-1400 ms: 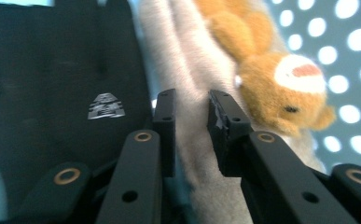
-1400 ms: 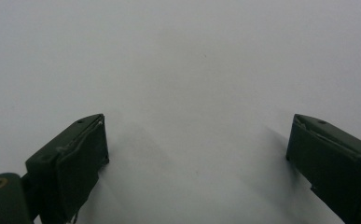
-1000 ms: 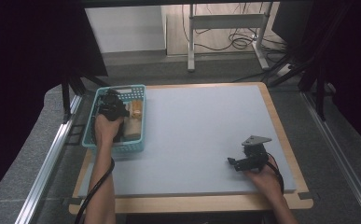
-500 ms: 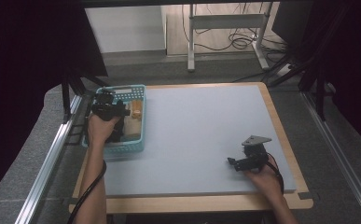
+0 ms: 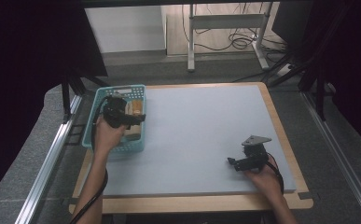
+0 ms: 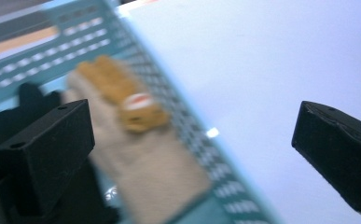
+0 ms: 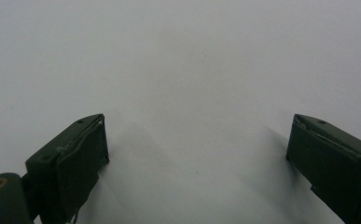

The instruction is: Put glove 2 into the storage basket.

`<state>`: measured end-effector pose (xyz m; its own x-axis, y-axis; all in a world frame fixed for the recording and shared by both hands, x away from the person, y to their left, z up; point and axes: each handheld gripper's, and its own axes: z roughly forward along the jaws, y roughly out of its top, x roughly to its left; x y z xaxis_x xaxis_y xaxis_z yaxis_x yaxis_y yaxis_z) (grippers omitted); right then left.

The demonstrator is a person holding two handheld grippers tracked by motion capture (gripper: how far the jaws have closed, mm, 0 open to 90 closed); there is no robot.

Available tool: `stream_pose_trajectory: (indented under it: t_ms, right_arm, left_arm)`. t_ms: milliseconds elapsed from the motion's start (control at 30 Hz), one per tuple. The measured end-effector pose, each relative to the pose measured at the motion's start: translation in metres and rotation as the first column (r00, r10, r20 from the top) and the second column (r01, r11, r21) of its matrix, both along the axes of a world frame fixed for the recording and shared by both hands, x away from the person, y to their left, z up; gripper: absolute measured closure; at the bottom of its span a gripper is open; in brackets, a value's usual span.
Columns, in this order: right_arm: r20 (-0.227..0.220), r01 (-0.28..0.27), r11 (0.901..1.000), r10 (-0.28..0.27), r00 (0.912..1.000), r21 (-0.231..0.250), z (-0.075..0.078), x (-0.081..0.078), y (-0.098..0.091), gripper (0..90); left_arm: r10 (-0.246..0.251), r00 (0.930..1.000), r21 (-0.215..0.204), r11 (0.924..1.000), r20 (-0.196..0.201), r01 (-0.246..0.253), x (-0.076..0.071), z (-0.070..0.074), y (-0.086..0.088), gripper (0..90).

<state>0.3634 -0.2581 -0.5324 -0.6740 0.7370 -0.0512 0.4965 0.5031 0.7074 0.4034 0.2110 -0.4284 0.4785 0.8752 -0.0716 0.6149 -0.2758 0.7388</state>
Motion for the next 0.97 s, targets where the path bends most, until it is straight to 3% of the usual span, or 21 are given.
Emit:
stream_pose_trajectory:
  t_ms: [67, 167, 333, 400, 533, 700, 833, 967]
  right_arm:
    - [-0.001, 0.000, 1.0000, 0.000, 1.0000, 0.000, 0.000, 0.000, 0.000, 4.9]
    - [-0.001, 0.000, 1.0000, 0.000, 1.0000, 0.001, 0.000, 0.000, 0.000, 4.9]
    - [-0.001, 0.000, 1.0000, 0.000, 1.0000, 0.000, 0.000, 0.000, 0.000, 4.9]
    - [0.000, 0.000, 1.0000, 0.000, 1.0000, 0.000, 0.000, 0.000, 0.000, 4.9]
    - [0.000, 0.000, 1.0000, 0.000, 1.0000, 0.001, 0.000, 0.000, 0.000, 4.9]
    - [0.000, 0.000, 1.0000, 0.000, 1.0000, 0.001, 0.000, 0.000, 0.000, 4.9]
    - [0.000, 0.000, 1.0000, 0.000, 1.0000, 0.001, 0.000, 0.000, 0.000, 4.9]
    - [0.001, 0.000, 1.0000, 0.000, 1.0000, 0.001, 0.000, 0.000, 0.000, 4.9]
  left_arm:
    - [-0.049, 0.9987, -0.001, 0.9988, 0.015, 0.049, -0.010, -0.002, -0.015, 0.0]
    - [-0.126, 0.9914, -0.018, 0.9918, 0.035, 0.126, -0.025, -0.010, -0.039, 0.0]
    - [-0.234, 0.9704, -0.028, 0.9713, 0.059, 0.236, -0.048, -0.031, -0.076, 0.0]
    - [-0.273, 0.9598, -0.008, 0.9616, 0.063, 0.274, -0.056, -0.041, -0.089, 0.0]
    - [-0.317, 0.9468, 0.015, 0.9484, 0.056, 0.317, -0.067, -0.067, -0.108, 0.0]
    - [-0.336, 0.9416, 0.064, 0.9401, 0.013, 0.335, -0.072, -0.097, -0.120, 0.0]
    - [-0.334, 0.9425, 0.116, 0.9356, -0.016, 0.333, -0.073, -0.112, -0.124, 0.0]
    - [-0.330, 0.9435, 0.096, 0.9386, -0.026, 0.331, -0.073, -0.116, -0.123, 0.0]
